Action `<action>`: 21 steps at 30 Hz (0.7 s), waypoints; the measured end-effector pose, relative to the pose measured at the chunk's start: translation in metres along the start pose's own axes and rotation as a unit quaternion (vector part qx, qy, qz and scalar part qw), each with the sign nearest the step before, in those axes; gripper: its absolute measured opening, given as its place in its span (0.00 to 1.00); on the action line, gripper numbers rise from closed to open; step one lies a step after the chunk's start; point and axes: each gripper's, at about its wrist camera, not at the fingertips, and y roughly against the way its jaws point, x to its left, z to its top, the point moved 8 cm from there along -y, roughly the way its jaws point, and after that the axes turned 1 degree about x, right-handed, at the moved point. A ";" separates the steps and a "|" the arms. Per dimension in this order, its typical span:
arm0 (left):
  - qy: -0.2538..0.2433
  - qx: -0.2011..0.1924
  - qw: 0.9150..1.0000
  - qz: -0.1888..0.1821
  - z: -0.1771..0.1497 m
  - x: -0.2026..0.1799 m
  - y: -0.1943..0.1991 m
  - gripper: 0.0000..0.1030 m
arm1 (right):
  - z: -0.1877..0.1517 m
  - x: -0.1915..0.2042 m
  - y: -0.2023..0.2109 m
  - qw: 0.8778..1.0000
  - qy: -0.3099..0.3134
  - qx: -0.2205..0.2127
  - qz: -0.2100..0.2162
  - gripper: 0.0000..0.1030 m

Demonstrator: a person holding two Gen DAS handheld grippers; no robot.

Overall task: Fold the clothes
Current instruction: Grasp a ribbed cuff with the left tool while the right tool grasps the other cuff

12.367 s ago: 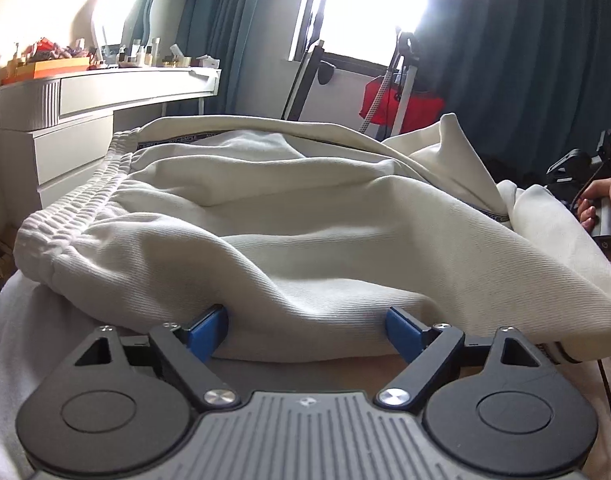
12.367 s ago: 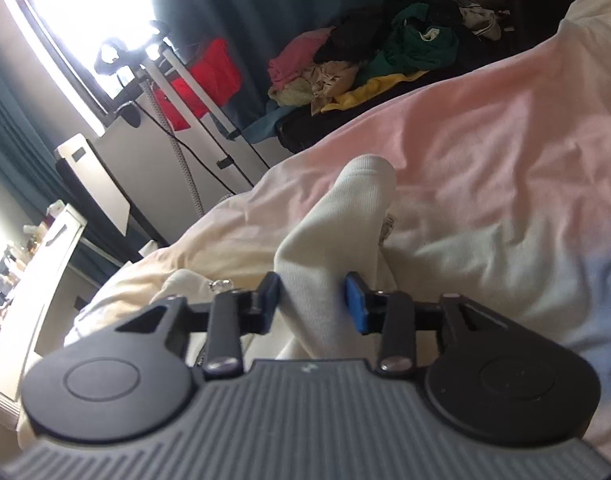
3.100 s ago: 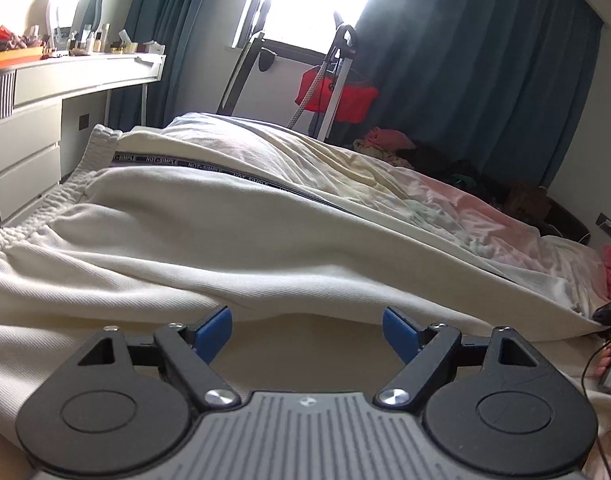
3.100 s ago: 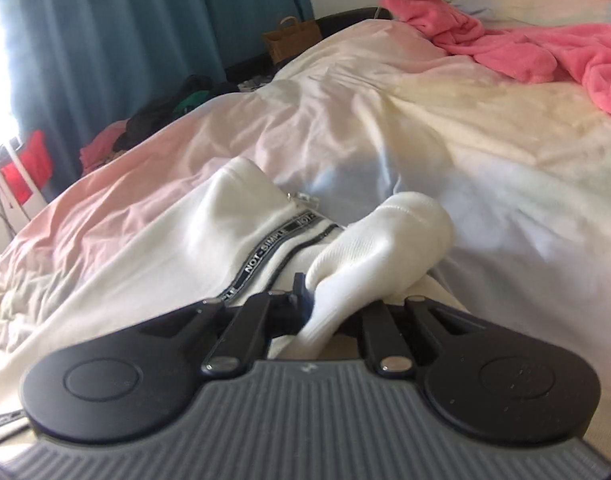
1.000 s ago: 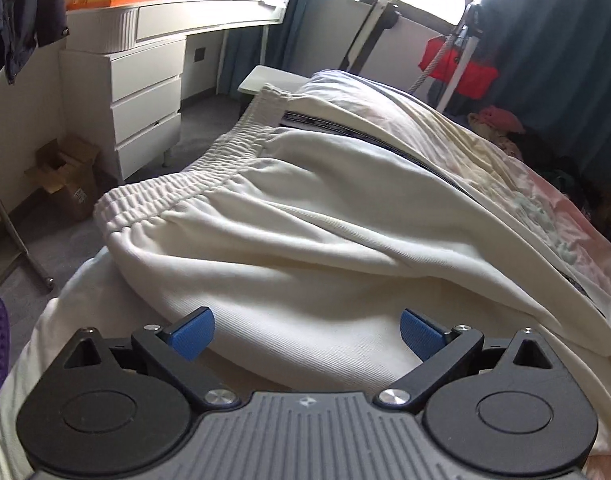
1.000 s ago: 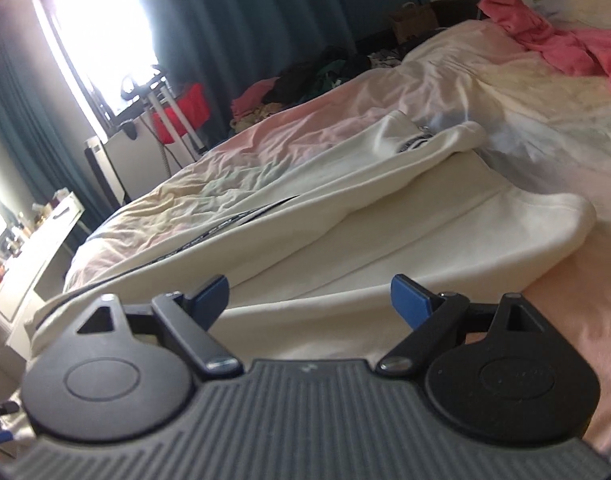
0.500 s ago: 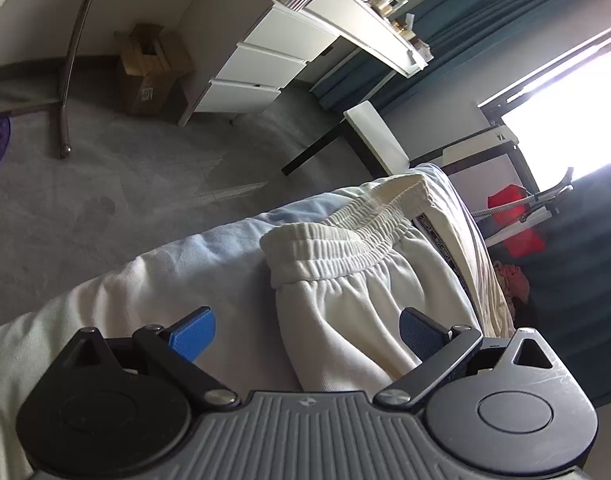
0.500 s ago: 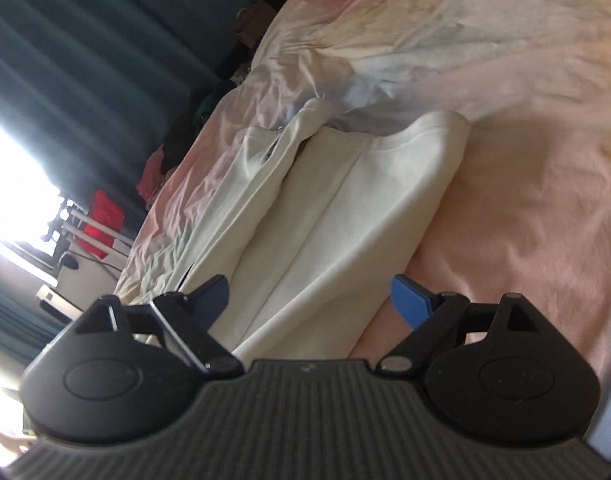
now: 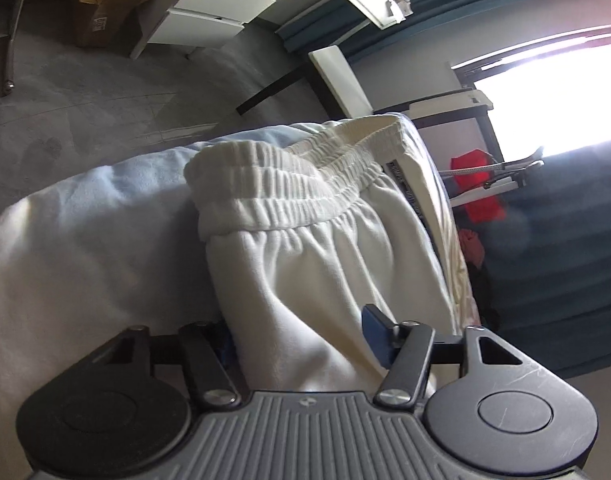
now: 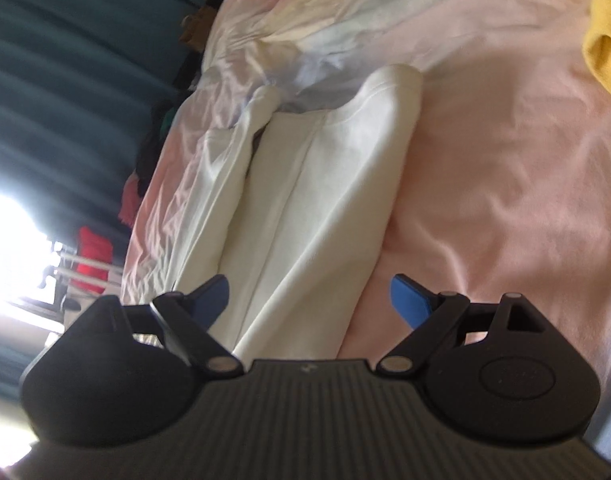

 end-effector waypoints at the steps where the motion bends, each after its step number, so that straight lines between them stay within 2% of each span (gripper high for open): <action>1: 0.007 0.002 1.000 0.002 -0.001 0.003 -0.003 0.45 | 0.003 -0.006 0.000 1.000 -0.021 -0.005 0.002 0.87; 3: 0.012 0.001 1.000 0.003 -0.001 0.005 -0.006 0.39 | 0.007 -0.016 -0.003 0.998 -0.061 -0.014 0.006 0.87; 6: -0.004 -0.010 1.000 0.008 -0.001 0.002 -0.003 0.25 | 0.013 -0.026 -0.016 0.996 -0.082 -0.018 -0.006 0.87; 7: -0.009 -0.014 1.000 0.010 -0.001 0.000 -0.002 0.20 | 0.017 -0.028 -0.021 0.996 -0.083 -0.022 -0.009 0.84; 8: -0.015 -0.017 1.000 0.012 -0.001 -0.001 0.000 0.16 | 0.019 -0.028 -0.025 0.996 -0.080 -0.024 -0.009 0.73; 12: -0.032 -0.053 0.998 0.001 0.001 -0.018 0.009 0.11 | 0.034 -0.025 -0.036 0.997 -0.045 -0.058 -0.034 0.52; 16: -0.042 -0.073 0.996 -0.017 0.003 -0.034 0.026 0.10 | 0.055 -0.028 -0.052 0.994 -0.049 -0.092 -0.028 0.43; 20: -0.048 -0.089 0.995 -0.026 0.005 -0.048 0.042 0.10 | 0.072 -0.026 -0.055 0.993 -0.032 -0.109 -0.015 0.09; 21: -0.049 -0.092 0.994 -0.028 0.006 -0.051 0.046 0.10 | 0.075 -0.023 -0.054 0.994 -0.020 -0.109 -0.012 0.08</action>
